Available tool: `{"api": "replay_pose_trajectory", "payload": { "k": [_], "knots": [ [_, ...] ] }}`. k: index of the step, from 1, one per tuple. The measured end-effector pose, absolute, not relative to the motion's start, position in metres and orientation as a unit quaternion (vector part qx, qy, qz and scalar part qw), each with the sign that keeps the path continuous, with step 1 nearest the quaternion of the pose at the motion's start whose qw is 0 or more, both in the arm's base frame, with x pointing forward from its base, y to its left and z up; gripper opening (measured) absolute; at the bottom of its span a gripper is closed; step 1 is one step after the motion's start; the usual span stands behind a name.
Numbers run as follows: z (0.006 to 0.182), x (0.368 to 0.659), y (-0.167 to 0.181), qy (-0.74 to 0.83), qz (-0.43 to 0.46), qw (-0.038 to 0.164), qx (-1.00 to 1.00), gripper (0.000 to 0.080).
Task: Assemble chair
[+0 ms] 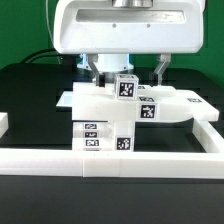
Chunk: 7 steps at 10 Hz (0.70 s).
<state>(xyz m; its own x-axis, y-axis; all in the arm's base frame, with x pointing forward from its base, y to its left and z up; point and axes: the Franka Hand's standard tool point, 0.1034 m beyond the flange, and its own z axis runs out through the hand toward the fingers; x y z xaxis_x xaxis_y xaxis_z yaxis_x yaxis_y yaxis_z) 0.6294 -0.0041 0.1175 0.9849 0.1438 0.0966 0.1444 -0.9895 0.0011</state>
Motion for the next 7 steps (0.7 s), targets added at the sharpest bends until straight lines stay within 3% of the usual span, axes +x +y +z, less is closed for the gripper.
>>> {"api": "replay_pose_trajectory", "payload": {
  "k": [2,3,4,6,7],
  "knots": [
    [0.1175,0.6294,-0.0048,-0.097,-0.048,0.001,-0.994,0.0649],
    [0.1175,0.6294,-0.0049,-0.096,-0.048,0.001,-0.994,0.0520],
    [0.1175,0.6294,-0.0049,-0.096,-0.048,0.001,-0.994,0.0520],
    [0.1175,0.6294,-0.0050,-0.076,-0.048,0.003,-0.996,0.0284],
    [0.1175,0.6294,-0.0050,-0.076,-0.048,0.003,-0.996,0.0284]
  ]
}}
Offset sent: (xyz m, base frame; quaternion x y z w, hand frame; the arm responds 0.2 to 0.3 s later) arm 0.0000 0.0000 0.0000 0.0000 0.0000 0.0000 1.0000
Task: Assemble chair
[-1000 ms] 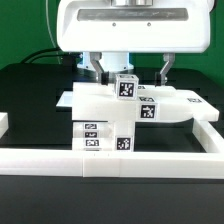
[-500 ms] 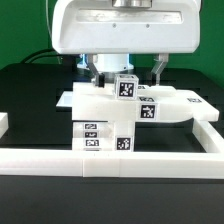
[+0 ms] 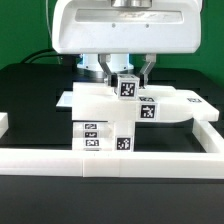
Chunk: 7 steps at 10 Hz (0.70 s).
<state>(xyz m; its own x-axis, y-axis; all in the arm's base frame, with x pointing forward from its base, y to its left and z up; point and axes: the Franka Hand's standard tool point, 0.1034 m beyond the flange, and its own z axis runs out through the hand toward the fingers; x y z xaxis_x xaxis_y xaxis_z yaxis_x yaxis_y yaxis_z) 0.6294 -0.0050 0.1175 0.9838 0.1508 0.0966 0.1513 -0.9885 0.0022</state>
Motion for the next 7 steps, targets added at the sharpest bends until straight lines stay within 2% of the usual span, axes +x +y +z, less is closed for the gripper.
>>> {"api": "replay_pose_trajectory", "payload": {
  "k": [7],
  "knots": [
    [0.1175,0.6295,-0.0045,0.163,-0.046,0.015,-0.985,0.0284]
  ]
}}
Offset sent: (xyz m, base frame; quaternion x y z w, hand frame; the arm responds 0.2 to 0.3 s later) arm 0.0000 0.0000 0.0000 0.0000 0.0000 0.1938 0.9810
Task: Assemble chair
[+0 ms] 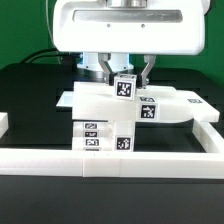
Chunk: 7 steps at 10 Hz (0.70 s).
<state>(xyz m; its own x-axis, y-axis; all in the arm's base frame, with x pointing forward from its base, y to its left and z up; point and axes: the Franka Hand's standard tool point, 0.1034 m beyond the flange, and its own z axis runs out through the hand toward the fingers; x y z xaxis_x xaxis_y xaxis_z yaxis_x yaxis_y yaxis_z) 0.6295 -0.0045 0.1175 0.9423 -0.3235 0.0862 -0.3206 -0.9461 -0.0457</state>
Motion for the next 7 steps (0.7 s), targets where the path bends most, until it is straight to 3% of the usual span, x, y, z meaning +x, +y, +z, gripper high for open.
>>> {"api": "replay_pose_trajectory", "payload": {
  "k": [5,6,7],
  "knots": [
    [0.117,0.629,-0.005,0.330,-0.043,0.028,-0.942,0.0285],
    [0.117,0.629,-0.012,0.383,-0.041,0.052,-0.922,0.0285],
    [0.117,0.631,-0.017,0.405,-0.047,0.063,-0.911,0.0285]
  ]
}}
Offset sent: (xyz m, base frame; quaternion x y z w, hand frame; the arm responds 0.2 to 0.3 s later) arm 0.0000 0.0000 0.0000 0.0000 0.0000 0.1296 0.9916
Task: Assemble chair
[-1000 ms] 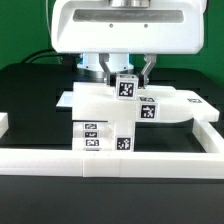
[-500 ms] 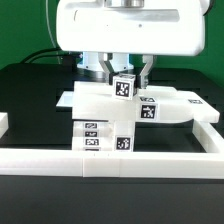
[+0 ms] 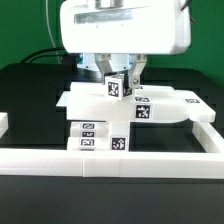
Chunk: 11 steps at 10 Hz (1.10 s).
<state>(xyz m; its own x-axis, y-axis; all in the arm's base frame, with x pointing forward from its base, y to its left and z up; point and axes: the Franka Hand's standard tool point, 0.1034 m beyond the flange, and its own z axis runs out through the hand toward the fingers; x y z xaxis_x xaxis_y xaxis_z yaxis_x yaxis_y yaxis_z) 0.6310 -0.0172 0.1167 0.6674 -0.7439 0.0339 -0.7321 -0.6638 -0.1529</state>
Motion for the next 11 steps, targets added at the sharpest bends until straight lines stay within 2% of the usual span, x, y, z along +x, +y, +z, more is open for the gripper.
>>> {"api": "replay_pose_trajectory", "payload": {
  "k": [2,11],
  "knots": [
    [0.1175,0.6312,-0.0184,0.501,-0.042,0.091,-0.860,0.0285],
    [0.1171,0.6312,-0.0177,0.743,-0.011,0.099,-0.662,0.0285]
  ]
}}
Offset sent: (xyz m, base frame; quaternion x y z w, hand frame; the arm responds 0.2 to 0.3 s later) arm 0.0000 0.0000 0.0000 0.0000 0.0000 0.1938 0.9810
